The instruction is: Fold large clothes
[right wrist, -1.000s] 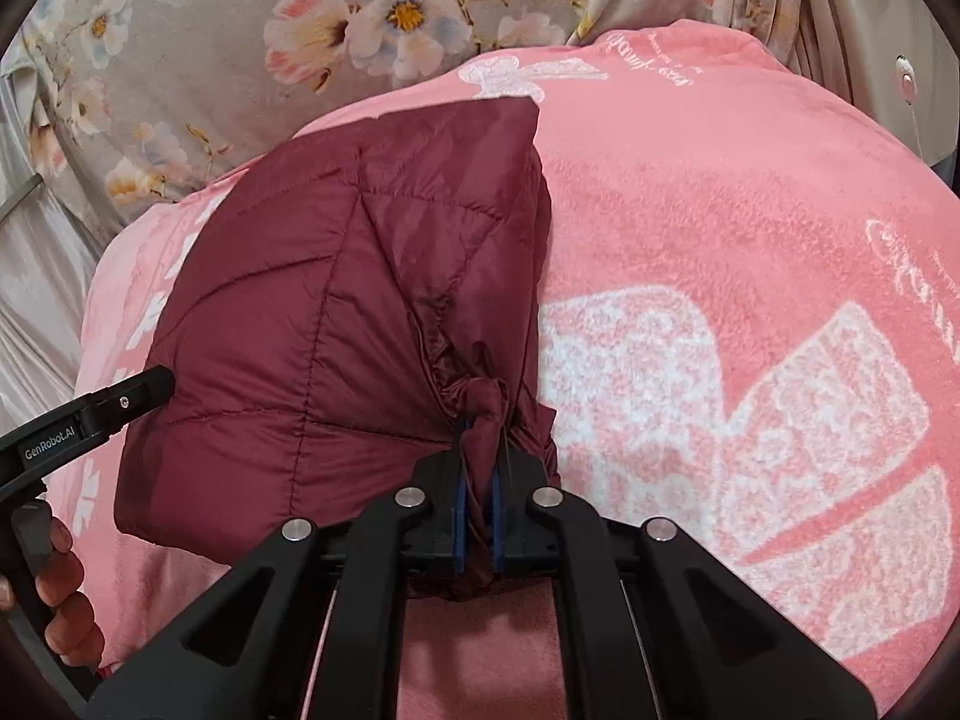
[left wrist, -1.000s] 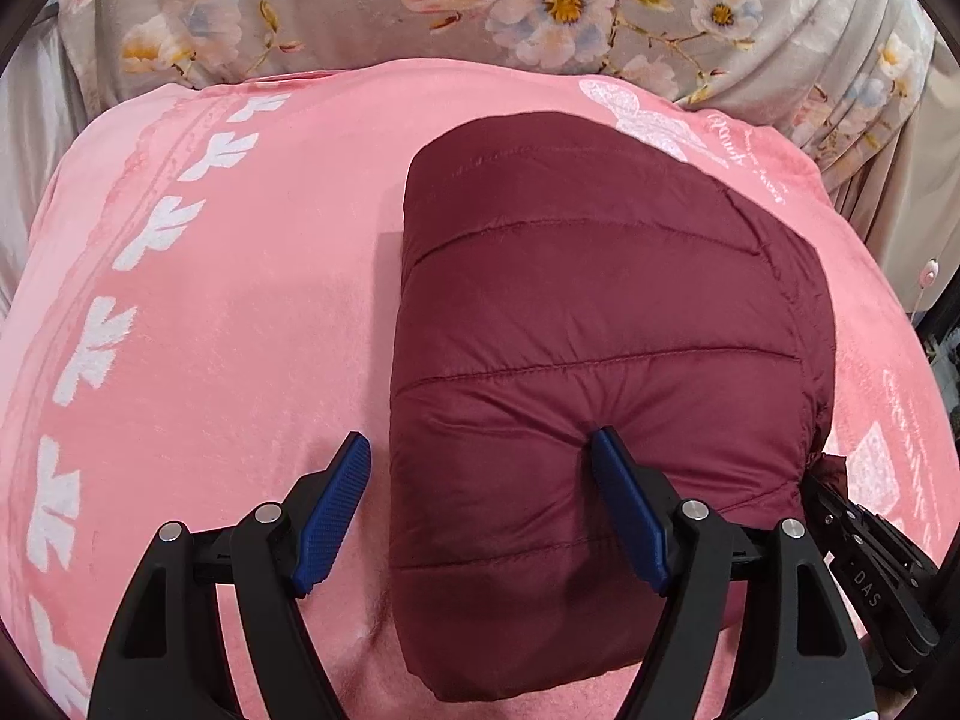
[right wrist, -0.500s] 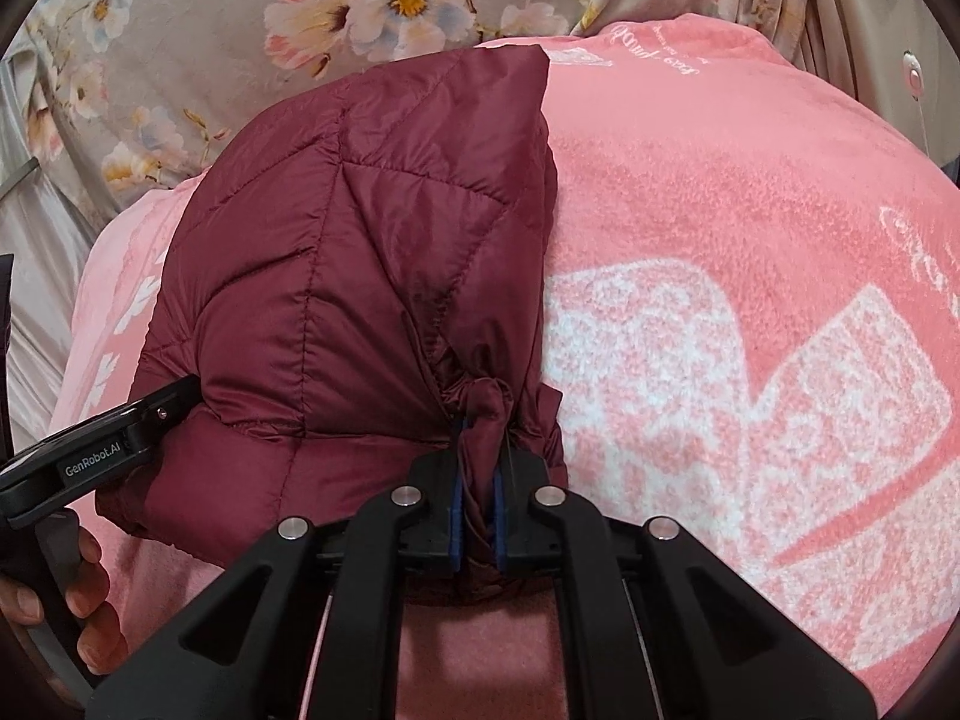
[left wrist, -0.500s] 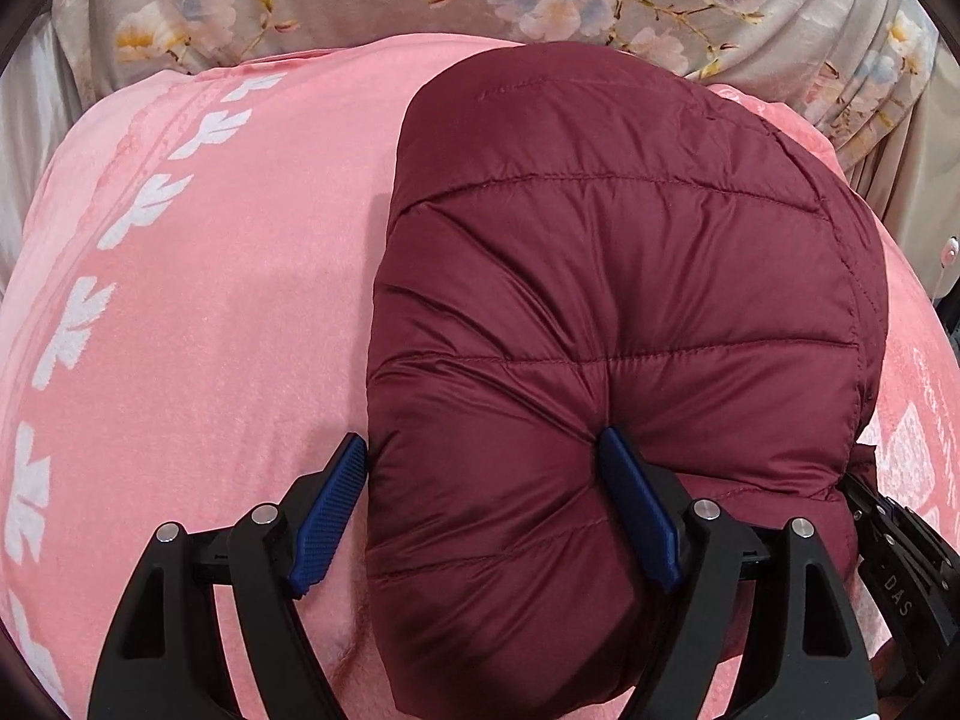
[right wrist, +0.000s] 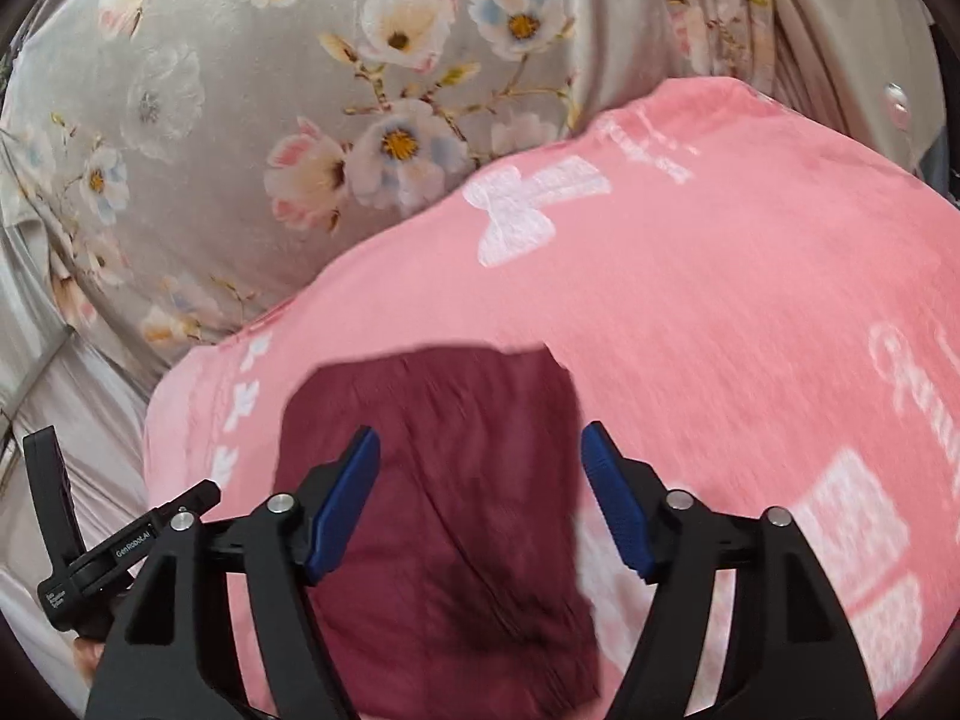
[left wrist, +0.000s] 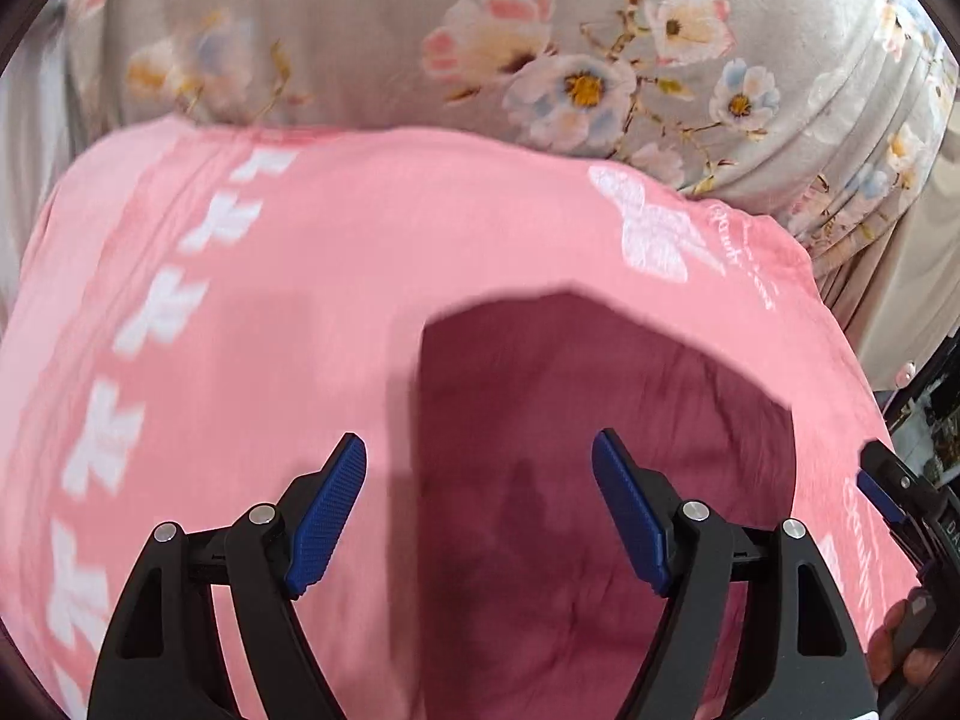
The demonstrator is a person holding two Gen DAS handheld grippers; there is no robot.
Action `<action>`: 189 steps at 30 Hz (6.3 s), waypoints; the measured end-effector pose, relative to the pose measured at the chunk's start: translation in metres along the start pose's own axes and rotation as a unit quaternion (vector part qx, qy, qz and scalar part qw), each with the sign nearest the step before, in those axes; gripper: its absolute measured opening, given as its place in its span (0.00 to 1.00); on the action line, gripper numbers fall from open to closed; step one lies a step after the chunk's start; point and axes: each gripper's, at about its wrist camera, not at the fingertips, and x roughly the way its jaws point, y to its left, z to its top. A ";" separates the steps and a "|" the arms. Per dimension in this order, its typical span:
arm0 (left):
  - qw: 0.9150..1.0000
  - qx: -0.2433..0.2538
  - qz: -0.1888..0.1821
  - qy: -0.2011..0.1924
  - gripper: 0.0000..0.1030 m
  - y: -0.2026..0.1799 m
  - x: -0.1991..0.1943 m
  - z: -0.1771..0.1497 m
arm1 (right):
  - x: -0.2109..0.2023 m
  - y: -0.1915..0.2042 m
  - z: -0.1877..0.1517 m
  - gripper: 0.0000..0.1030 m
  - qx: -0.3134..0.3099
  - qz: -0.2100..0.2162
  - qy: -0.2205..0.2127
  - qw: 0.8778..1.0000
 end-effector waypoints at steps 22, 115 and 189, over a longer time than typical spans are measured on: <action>0.995 0.076 0.070 0.003 0.88 -0.059 0.135 -0.005 | 0.131 -0.023 -0.032 0.10 -0.055 -0.094 0.040 0.993; 0.972 0.084 -0.110 -0.192 0.36 0.040 -0.079 0.007 | -0.013 0.140 -0.005 0.15 -0.171 0.164 -0.109 0.965; 0.968 -0.048 0.244 -0.042 0.72 0.207 0.158 0.041 | 0.290 0.253 -0.089 0.10 -0.268 -0.001 0.062 0.961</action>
